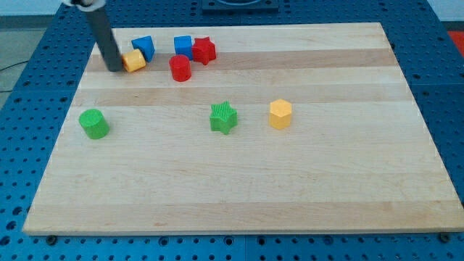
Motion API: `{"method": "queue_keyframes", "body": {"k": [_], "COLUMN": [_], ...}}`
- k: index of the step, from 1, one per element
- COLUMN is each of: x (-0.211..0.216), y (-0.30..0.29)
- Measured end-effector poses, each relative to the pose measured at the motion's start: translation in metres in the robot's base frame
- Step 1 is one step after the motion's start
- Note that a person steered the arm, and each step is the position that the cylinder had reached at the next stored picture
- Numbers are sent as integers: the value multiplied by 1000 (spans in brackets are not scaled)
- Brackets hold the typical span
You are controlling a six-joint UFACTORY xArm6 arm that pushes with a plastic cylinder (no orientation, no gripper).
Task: Push the yellow heart to the bottom of the blue triangle
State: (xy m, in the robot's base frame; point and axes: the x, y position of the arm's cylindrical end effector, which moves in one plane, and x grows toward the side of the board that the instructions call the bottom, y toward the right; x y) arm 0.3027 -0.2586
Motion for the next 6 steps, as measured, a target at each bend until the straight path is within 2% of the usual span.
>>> {"method": "queue_keyframes", "body": {"k": [1, 3, 4, 5, 6], "x": [7, -8, 6, 24, 109], "y": [-5, 11, 42, 15, 78]}}
